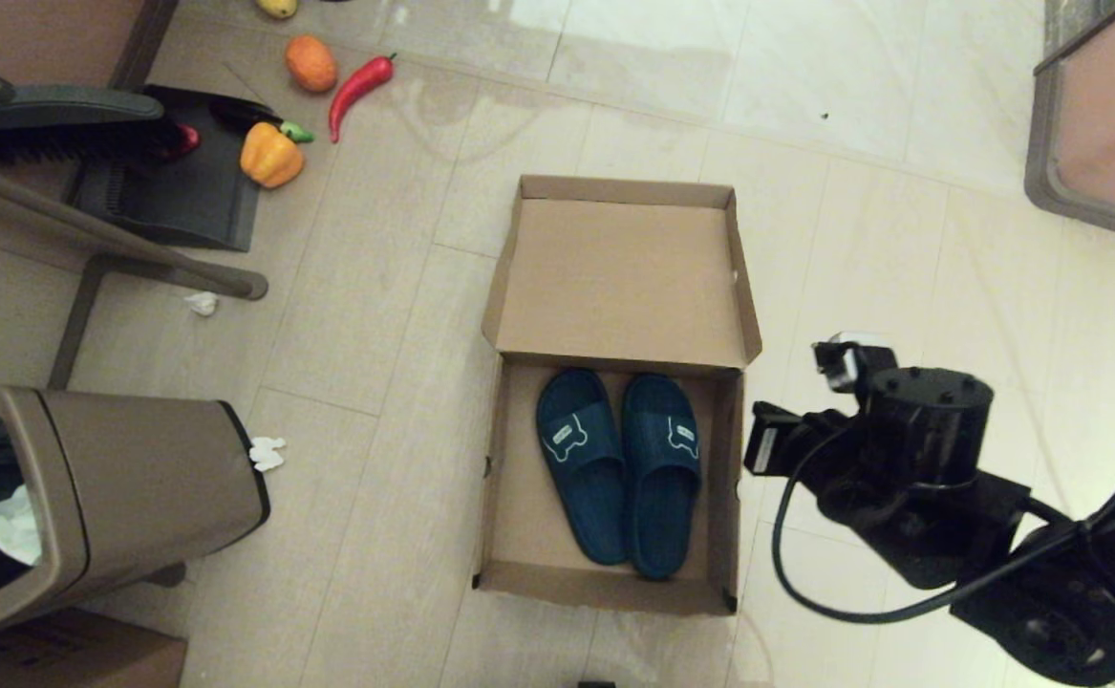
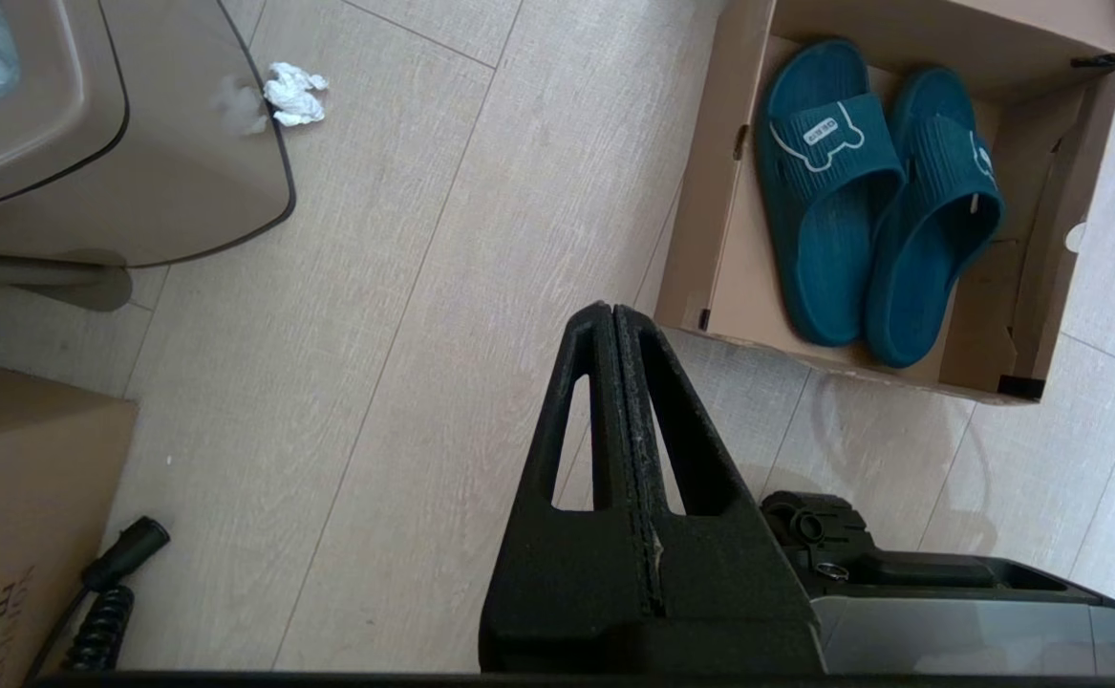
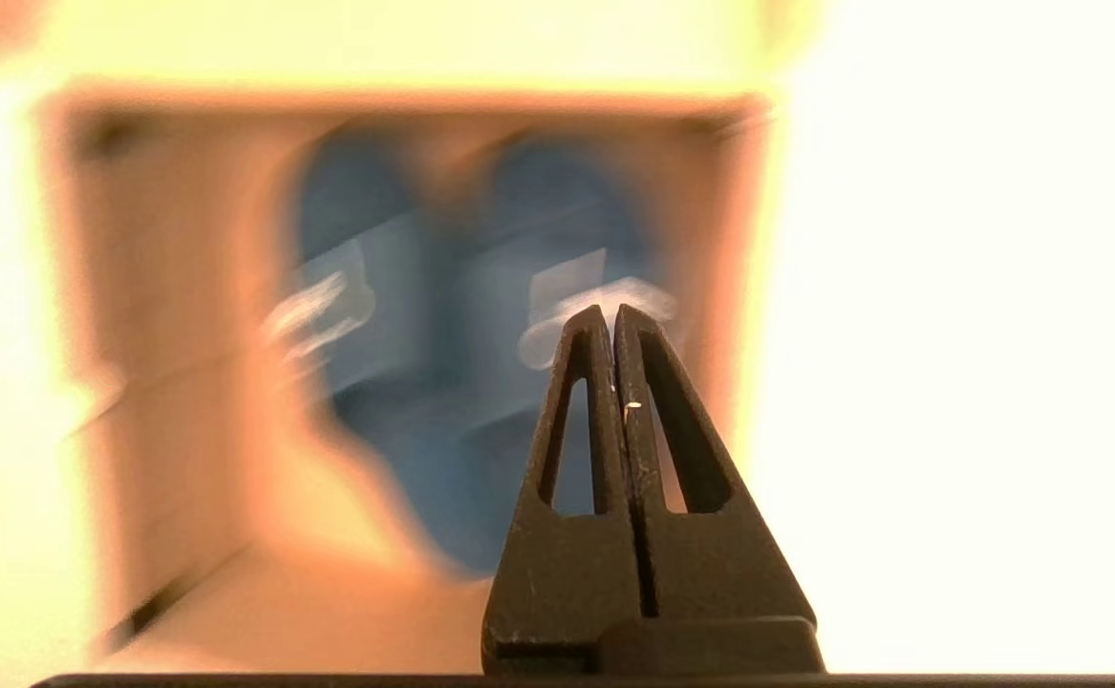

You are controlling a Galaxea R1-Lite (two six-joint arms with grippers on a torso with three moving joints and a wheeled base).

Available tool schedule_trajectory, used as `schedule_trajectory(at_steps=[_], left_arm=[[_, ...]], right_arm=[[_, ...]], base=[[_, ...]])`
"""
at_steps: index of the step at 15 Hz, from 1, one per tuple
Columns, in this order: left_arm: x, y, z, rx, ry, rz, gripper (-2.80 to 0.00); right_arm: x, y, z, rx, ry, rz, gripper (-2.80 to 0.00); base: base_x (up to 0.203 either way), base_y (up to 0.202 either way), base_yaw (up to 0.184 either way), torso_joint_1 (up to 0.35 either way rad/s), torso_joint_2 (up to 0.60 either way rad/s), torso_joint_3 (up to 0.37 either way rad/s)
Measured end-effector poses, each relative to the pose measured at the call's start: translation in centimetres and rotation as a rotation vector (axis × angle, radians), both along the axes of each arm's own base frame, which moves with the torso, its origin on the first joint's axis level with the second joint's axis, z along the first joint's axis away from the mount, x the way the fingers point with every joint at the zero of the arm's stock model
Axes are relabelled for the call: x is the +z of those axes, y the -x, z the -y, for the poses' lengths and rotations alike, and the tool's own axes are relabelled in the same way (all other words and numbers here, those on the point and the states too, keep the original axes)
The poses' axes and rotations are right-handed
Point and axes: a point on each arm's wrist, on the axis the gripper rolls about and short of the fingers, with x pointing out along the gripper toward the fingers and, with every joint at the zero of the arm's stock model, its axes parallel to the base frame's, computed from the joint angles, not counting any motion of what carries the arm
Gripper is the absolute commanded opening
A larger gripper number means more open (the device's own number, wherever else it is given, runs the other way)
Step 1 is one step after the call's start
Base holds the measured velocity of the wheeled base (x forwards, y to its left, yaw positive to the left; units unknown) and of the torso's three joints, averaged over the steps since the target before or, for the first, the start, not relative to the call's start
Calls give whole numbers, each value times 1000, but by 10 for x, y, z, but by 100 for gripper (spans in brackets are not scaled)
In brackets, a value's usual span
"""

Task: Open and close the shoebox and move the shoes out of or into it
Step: Close the shoe box

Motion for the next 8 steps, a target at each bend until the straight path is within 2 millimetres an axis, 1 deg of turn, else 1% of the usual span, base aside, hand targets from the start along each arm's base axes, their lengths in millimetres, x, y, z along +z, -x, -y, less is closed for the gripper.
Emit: schedule_trajectory(at_steps=[3, 5, 7, 8], left_arm=[[1, 0, 0, 1, -22, 1, -280], [9, 1, 0, 1, -49, -6, -280], [33, -3, 0, -4, -51, -9, -280], [50, -8, 0, -8, -50, -13, -280]], right_arm=[[20, -14, 71, -119, -6, -7, -280], [29, -15, 110, -167, -21, -10, -280], [32, -15, 140, -227, -50, -13, -280], [28, -18, 149, -254, -72, -26, -280]], base=[[0, 0, 0, 0, 0, 0], [0, 0, 0, 0, 0, 0], [0, 0, 0, 0, 0, 0], [0, 0, 0, 0, 0, 0]])
